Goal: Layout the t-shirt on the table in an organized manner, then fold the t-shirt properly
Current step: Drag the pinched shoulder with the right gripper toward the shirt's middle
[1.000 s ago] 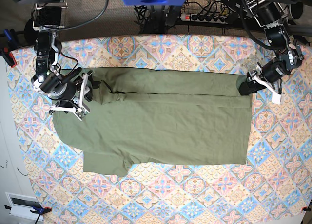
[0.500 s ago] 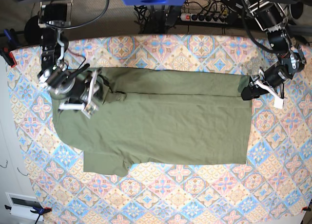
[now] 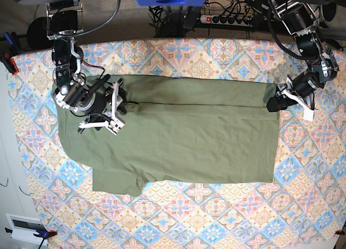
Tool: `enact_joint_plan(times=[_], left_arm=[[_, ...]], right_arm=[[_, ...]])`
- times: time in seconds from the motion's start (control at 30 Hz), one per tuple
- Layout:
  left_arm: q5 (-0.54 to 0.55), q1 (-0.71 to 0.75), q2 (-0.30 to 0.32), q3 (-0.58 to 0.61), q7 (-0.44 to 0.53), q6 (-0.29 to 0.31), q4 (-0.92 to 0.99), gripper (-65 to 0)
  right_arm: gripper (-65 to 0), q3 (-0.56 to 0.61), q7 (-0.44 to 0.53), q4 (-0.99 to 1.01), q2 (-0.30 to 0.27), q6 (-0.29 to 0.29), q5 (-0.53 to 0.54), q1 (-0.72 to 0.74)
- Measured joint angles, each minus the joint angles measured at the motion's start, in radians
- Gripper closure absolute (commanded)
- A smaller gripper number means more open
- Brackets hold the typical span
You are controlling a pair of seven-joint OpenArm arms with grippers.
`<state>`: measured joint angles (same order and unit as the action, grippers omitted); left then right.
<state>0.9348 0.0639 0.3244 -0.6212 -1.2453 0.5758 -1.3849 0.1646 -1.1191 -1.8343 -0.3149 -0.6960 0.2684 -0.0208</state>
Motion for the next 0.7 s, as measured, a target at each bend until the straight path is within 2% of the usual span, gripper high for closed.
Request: enact_joint_plan(times=[0.13, 0.37, 0.5, 0.7], left_arm=[[0.000, 0.001, 0.000, 0.000, -0.001, 0.000, 0.000, -25.1], [-0.001, 0.001, 0.000, 0.000, -0.001, 0.000, 0.000, -25.1], [0.000, 0.000, 0.000, 0.000, 0.000, 0.000, 0.000, -25.1], [0.000, 0.000, 0.000, 0.000, 0.000, 0.000, 0.000, -25.1]], right_arm=[[-21.8, 0.003, -0.004, 0.110, 0.008, -0.005, 0.000, -0.013], [-21.9, 0.003, 0.068, 0.242, 0.007, -0.003, 0.003, -0.005], [-21.9, 0.049, 0.114, 0.284, -0.004, 0.003, 0.011, 0.007], [-21.4, 0.090, 0.125, 0.284, -0.001, 0.016, -0.003, 0.013]])
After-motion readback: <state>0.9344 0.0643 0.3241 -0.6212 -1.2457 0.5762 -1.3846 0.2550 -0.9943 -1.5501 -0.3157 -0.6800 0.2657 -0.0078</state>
